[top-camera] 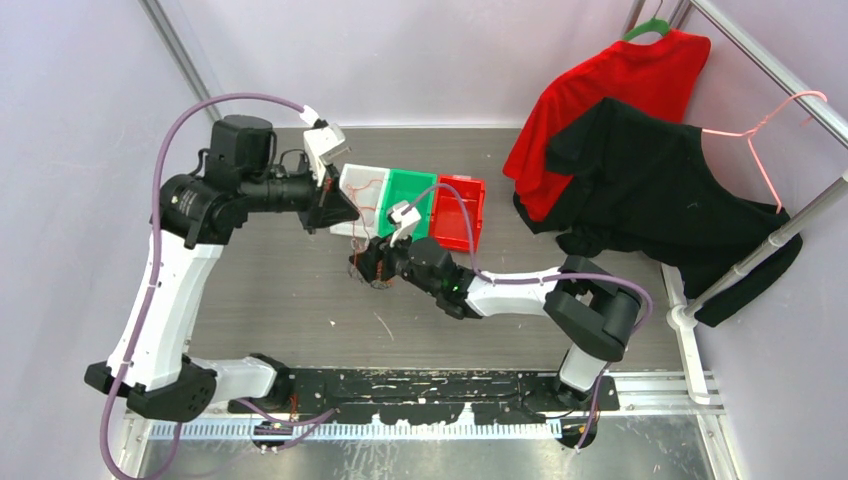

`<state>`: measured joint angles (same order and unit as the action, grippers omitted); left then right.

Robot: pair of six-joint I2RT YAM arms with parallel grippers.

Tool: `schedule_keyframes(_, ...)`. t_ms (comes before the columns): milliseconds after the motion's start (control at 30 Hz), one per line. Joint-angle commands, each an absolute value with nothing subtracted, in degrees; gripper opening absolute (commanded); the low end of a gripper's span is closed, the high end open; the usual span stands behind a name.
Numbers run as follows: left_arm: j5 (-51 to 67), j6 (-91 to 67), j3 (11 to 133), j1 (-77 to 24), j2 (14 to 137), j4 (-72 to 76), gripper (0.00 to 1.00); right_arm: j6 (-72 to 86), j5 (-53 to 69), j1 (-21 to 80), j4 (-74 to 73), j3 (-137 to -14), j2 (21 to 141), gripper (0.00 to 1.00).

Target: Untangle the cables

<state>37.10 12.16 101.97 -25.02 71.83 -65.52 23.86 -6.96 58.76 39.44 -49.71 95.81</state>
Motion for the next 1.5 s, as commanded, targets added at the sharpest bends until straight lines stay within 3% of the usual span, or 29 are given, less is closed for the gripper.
schedule_keyframes(0, 38.5, 10.7, 109.2, -25.3, 71.7, -64.5, 0.00, 23.7, -10.7, 59.0, 43.5, -46.1, 98.0, 0.61)
schedule_keyframes(333, 32.1, 13.2, 120.7, -25.4, 72.3, -61.4, 0.00, 25.8, -12.5, 59.0, 47.2, -40.3, 101.3, 0.59)
schedule_keyframes(833, 17.8, 17.1, 124.3, -25.4, 72.1, -42.4, 0.00, 26.1, -12.8, 59.0, 46.9, -39.1, 100.6, 0.58)
schedule_keyframes(1267, 9.5, 17.1, 124.8, -25.3, 72.3, -20.6, 0.00, 18.7, -13.5, 59.0, 38.6, -41.9, 90.8, 0.62)
schedule_keyframes(1467, 15.4, 15.2, 126.5, -25.4, 73.9, -25.5, 0.00, 14.3, -12.4, 59.0, 34.4, -44.9, 84.9, 0.65)
